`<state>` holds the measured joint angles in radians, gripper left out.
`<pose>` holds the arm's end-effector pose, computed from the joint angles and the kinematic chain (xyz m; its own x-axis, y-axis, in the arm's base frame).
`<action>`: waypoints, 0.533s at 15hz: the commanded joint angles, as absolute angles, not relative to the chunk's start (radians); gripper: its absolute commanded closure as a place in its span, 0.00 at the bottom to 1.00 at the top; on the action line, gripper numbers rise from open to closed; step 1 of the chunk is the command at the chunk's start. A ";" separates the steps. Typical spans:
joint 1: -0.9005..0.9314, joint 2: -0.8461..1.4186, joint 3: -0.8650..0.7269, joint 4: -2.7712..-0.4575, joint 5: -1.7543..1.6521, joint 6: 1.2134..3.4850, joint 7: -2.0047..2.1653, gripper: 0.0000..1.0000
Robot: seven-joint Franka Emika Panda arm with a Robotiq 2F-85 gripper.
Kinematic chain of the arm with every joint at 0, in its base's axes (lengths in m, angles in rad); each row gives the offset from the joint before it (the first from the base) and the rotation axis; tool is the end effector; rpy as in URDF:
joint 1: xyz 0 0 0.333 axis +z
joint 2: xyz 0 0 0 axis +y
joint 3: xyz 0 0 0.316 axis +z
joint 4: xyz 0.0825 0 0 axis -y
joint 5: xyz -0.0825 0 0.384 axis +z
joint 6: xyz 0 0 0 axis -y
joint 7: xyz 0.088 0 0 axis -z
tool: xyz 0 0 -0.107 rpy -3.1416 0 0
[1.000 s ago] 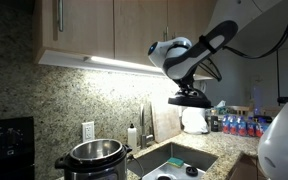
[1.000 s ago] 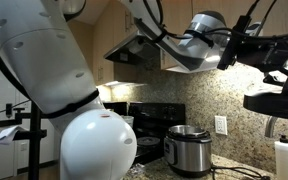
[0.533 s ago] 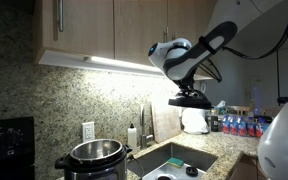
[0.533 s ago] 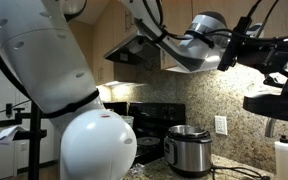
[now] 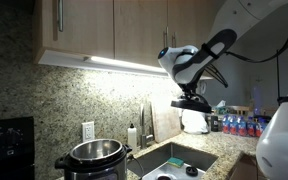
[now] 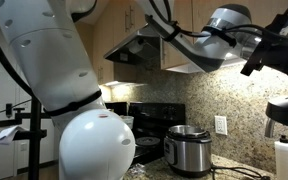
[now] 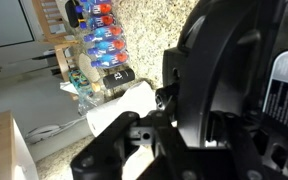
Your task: Pick up the lid from the cooker and put it on the counter
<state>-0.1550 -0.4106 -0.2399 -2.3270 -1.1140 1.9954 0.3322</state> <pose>0.3904 -0.2330 0.5249 0.9721 -0.1770 0.1539 -0.2288 -0.5710 0.7885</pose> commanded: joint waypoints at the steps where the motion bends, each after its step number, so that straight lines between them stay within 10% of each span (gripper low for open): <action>1: -0.201 -0.334 -0.272 -2.258 -1.172 2.085 0.307 0.96; 8: -0.270 -0.099 -0.337 -2.071 -1.285 2.195 0.305 0.96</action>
